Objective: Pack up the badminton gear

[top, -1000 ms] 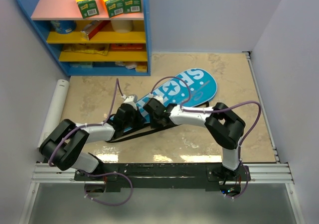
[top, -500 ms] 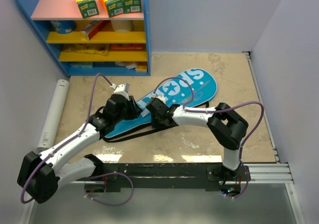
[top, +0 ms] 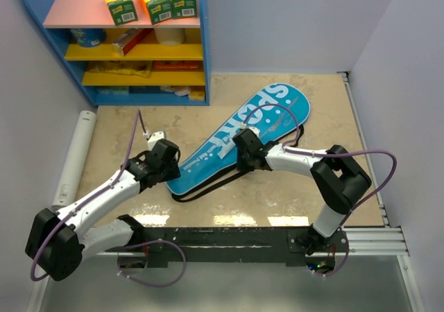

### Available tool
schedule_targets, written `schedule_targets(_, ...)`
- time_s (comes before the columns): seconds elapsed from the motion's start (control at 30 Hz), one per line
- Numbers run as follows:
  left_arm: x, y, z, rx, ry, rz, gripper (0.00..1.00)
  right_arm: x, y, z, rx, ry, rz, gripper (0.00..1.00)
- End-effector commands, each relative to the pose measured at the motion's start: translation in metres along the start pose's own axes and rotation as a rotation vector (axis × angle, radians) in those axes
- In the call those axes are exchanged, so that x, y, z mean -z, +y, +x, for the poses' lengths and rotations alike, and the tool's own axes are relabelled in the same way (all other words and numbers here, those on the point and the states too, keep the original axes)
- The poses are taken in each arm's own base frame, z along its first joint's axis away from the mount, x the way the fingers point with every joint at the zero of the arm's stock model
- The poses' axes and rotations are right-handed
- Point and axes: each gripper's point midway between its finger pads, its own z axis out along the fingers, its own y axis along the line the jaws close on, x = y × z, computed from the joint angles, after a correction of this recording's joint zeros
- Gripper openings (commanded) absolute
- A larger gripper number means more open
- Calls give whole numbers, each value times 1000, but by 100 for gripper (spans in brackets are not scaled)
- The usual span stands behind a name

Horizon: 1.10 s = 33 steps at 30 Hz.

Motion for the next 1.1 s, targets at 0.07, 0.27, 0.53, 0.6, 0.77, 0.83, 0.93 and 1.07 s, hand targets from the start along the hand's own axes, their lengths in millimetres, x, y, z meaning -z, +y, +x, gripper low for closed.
schedule_targets(0.07, -19, 14, 27, 49, 81, -87, 52, 9, -25, 7, 86, 10, 79, 0)
schedule_targets(0.27, -20, 19, 39, 60, 105, -83, 51, 9, -24, 7, 93, 12, 73, 0)
schedule_targets(0.53, -45, 21, 77, 64, 166, -32, 39, 4, -23, 17, 90, 39, 52, 0)
schedule_targets(0.6, -51, 18, 81, 73, 166, -15, 27, 4, -24, 17, 88, 33, 52, 0)
schedule_targets(0.77, -57, 15, 86, 77, 165, 12, 9, 13, -13, 22, 111, 31, 2, 0)
schedule_targets(0.83, -58, 12, 85, 79, 162, 27, 8, 18, 1, 27, 142, 30, -17, 0)
schedule_targets(0.93, -58, 9, 86, 79, 165, 46, 8, 26, 21, 33, 174, 26, -38, 0)
schedule_targets(1.07, -58, 7, 90, 80, 173, 70, 8, 30, 41, 42, 180, 33, -69, 0)
